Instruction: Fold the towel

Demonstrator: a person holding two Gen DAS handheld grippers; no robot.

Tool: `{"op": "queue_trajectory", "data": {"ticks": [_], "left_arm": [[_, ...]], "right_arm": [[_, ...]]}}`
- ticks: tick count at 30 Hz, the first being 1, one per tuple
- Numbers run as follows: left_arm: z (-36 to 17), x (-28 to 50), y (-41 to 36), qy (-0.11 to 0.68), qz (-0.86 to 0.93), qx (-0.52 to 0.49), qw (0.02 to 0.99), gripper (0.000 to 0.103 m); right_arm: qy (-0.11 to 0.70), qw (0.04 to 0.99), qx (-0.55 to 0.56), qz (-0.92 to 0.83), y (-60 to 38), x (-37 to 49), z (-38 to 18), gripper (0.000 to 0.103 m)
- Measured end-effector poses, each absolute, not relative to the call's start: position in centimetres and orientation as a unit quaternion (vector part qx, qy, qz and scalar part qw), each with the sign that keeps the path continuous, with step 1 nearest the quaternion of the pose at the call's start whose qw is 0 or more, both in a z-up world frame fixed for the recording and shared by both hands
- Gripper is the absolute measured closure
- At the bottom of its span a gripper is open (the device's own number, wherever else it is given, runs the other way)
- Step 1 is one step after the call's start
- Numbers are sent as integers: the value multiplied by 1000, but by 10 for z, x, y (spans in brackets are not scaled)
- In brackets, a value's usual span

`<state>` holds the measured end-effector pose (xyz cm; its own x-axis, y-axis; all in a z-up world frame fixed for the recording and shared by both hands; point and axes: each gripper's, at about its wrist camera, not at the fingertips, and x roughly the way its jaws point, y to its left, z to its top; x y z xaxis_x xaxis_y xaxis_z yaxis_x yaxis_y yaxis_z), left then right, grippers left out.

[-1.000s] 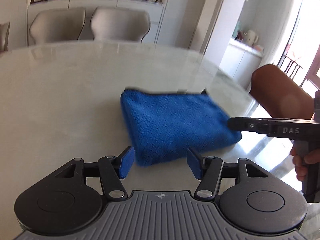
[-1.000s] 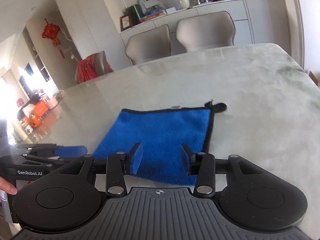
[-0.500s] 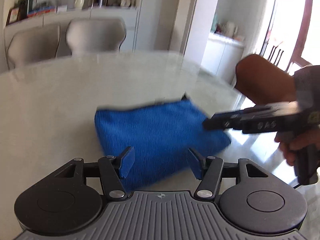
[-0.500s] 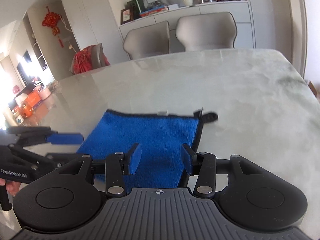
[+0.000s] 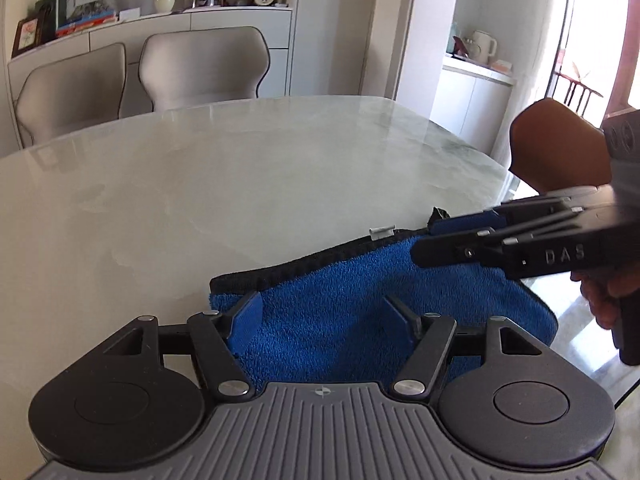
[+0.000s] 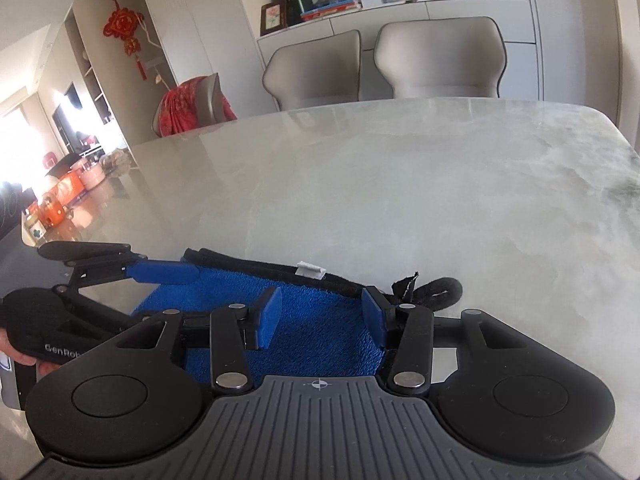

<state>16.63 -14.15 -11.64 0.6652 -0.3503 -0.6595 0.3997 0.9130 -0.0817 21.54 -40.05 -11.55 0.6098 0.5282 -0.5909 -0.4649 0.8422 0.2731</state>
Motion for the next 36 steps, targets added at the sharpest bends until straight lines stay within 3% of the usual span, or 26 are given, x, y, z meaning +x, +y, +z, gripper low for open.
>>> {"op": "queue_trajectory", "data": {"ticks": [4,7,8,10,12,15,36], "left_arm": [[-102,162,-141,343,-187,19,920,33],[-89,150,-138,336,-165,24,927,24],[-85,145,-137,335,-157,26,929,23],[-80,135,-134,330,-151,23,931,23],[-74,121,-128,330,-143,14,933,20],[-68,100,-121,340,-129,6,931,19],[-49,-7,-82,369,-111,-3,923,13]], "right_arm": [[340,904,33,257,-396,206,-103,50],[339,909,34,242,-396,184,-91,33],[341,910,33,234,-395,176,-88,31],[347,911,34,219,-393,160,-83,13],[353,912,34,205,-392,143,-78,5],[361,914,36,183,-388,120,-72,1],[359,932,10,45,-352,13,-50,1]]}}
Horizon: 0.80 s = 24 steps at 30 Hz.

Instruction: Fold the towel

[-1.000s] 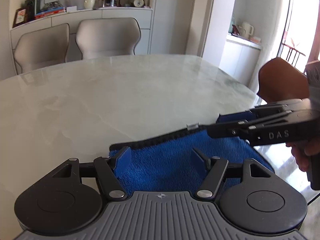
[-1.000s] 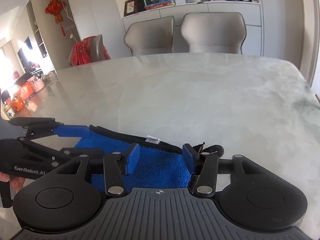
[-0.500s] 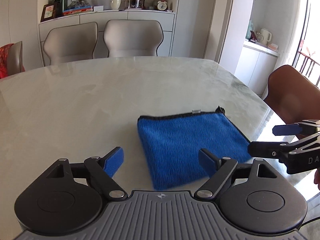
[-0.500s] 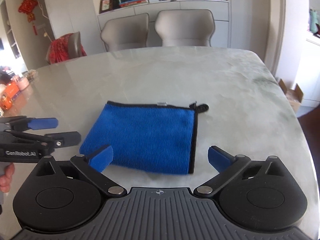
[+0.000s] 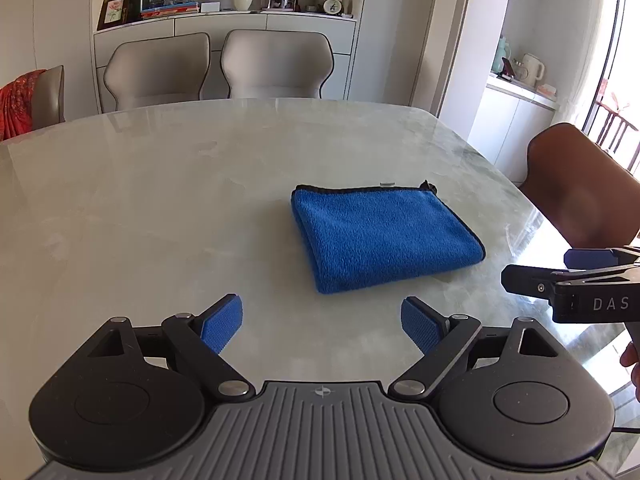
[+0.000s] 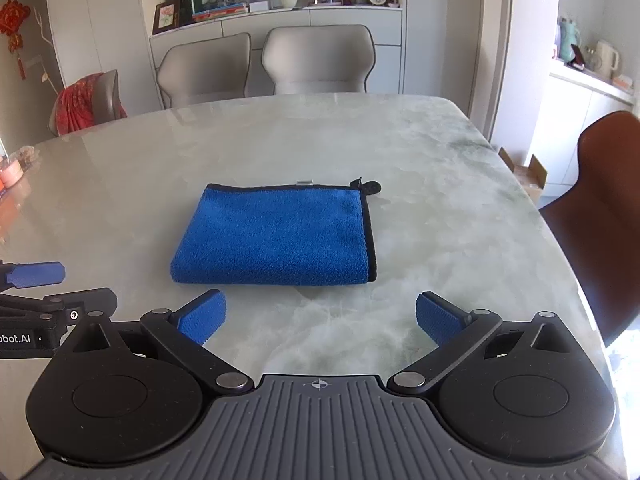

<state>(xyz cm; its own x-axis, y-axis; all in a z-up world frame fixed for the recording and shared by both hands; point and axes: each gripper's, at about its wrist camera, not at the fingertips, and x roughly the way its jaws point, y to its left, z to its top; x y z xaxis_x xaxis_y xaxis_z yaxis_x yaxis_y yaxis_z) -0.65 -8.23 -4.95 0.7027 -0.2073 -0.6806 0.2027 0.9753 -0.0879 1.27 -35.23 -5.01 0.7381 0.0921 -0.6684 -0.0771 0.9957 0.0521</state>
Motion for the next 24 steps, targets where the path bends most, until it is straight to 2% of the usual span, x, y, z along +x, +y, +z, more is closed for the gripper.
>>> {"op": "queue_trajectory", "data": {"ticks": [24], "left_arm": [[-40,-40,-82,357,-96,-2,929,13]], "right_arm": [[358,934,-2,14,-338,-29,-41,1]]}}
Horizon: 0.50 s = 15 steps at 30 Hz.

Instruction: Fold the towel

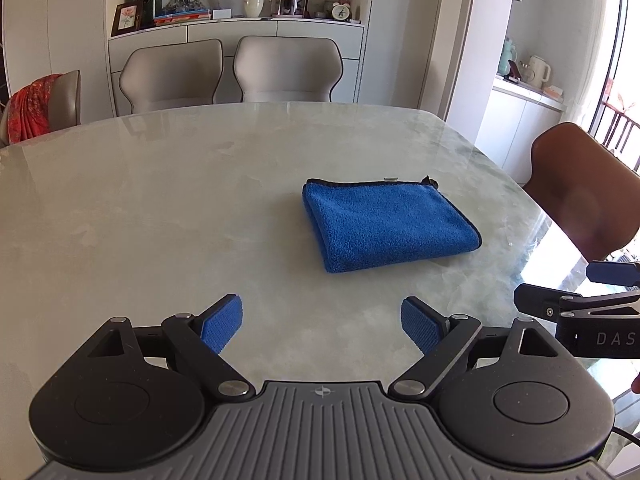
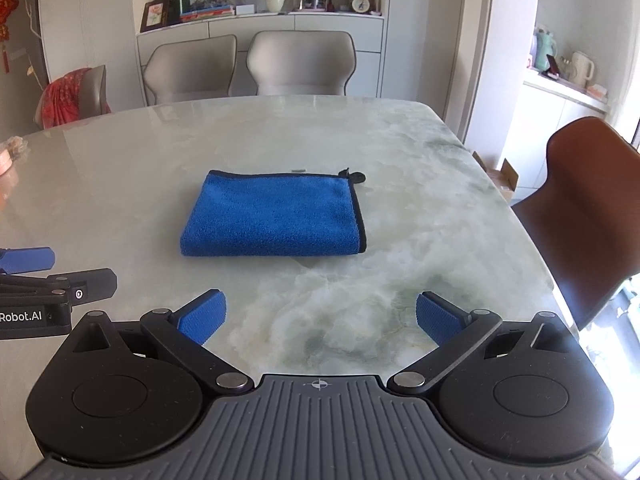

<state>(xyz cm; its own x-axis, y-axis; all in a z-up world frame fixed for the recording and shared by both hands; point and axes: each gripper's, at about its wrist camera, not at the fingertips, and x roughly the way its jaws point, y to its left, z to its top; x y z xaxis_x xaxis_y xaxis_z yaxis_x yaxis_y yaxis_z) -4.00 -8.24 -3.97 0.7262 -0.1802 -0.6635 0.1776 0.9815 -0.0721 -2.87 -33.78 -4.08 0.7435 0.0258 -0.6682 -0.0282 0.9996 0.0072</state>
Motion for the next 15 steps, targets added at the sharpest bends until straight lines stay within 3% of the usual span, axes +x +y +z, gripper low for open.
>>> {"op": "queue_trajectory", "data": {"ticks": [15], "left_arm": [[-35,-51,-85,354,-79,-9,932,13]], "right_arm": [[355,935,-4,13,-334,-41,-39,1]]}}
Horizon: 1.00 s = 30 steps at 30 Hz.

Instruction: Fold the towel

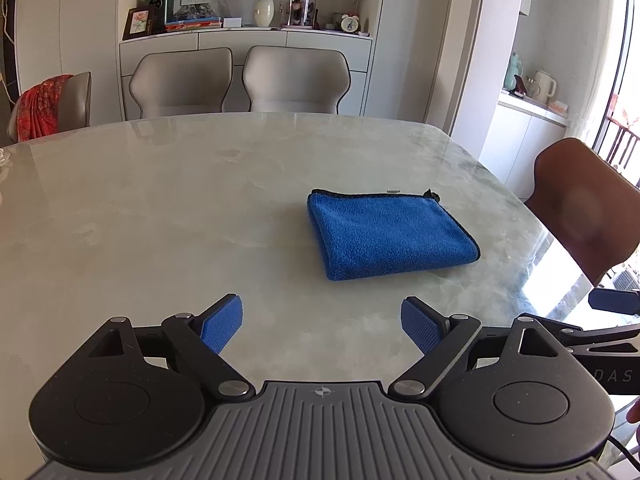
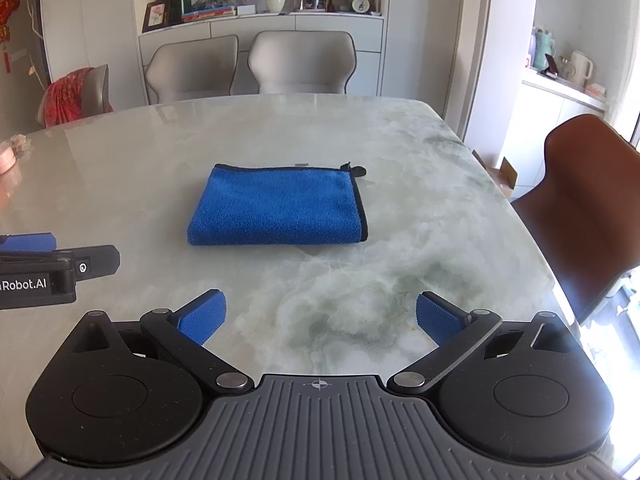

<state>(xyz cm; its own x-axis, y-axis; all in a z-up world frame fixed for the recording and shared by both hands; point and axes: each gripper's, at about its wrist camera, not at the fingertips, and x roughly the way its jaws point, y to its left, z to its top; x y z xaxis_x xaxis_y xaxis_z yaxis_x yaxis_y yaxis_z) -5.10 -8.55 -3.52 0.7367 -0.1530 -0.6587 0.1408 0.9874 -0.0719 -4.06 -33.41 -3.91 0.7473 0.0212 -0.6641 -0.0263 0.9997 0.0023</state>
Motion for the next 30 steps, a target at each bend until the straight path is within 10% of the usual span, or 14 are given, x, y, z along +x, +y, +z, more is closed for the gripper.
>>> {"op": "queue_trajectory", "data": {"ticks": [30], "left_arm": [[-40,-49,-89,377,-82,-2,923,13]], "right_arm": [[361,932,-11,12,-335,-40,-41,1]]}}
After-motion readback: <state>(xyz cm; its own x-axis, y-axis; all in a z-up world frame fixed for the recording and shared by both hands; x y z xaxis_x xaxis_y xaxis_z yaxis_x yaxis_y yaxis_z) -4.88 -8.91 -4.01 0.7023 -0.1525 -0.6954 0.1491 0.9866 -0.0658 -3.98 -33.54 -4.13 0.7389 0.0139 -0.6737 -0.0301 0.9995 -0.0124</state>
